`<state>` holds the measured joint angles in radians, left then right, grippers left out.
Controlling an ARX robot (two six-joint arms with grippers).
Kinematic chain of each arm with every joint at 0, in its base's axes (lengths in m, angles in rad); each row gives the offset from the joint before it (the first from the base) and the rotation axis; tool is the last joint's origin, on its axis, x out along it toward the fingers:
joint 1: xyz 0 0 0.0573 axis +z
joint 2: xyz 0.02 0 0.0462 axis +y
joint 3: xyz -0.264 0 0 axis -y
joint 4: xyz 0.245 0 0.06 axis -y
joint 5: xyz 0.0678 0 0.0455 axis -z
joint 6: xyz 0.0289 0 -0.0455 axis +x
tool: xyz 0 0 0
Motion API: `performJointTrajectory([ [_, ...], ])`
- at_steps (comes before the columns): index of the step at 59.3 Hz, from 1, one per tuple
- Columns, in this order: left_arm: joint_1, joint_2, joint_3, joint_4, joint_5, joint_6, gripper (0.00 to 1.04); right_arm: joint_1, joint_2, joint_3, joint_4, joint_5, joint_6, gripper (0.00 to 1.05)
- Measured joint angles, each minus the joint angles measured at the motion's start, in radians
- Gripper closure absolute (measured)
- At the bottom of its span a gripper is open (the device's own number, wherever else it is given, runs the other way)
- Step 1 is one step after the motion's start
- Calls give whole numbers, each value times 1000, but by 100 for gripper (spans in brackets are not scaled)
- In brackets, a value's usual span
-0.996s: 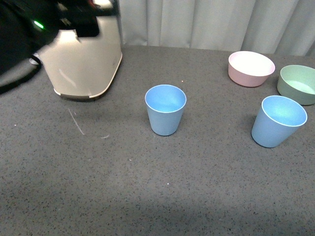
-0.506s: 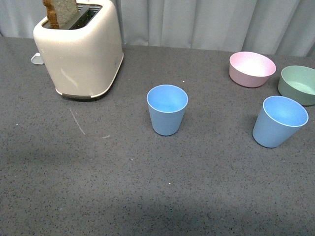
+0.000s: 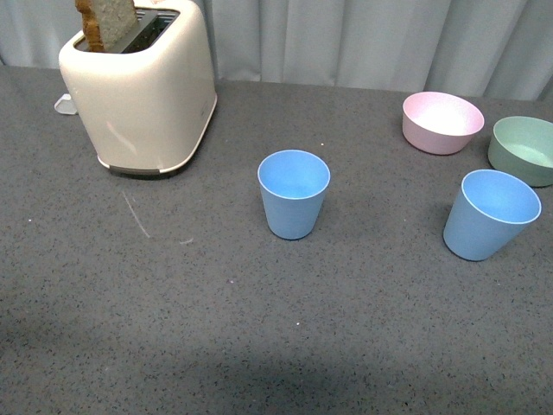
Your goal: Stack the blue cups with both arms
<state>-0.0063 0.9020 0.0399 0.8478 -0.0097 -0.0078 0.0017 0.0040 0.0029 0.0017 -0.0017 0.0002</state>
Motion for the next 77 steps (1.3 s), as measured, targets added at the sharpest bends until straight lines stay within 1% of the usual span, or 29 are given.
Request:
performJointTrajectory([
  [8,3,-114,-18,-93,10,0,101,0,0,0,0,0,0,10],
  [17,3,-277,-20,-236,10,0,101,0,0,0,0,0,0,10],
  [36,3,-467,-21,-413,10,0,101,0,0,0,0,0,0,10],
  [51,3,-587,-21,-529,10,0,101,0,0,0,0,0,0,10],
  [77,4,-716,-21,-658,10,0,101,0,0,0,0,0,0,10],
])
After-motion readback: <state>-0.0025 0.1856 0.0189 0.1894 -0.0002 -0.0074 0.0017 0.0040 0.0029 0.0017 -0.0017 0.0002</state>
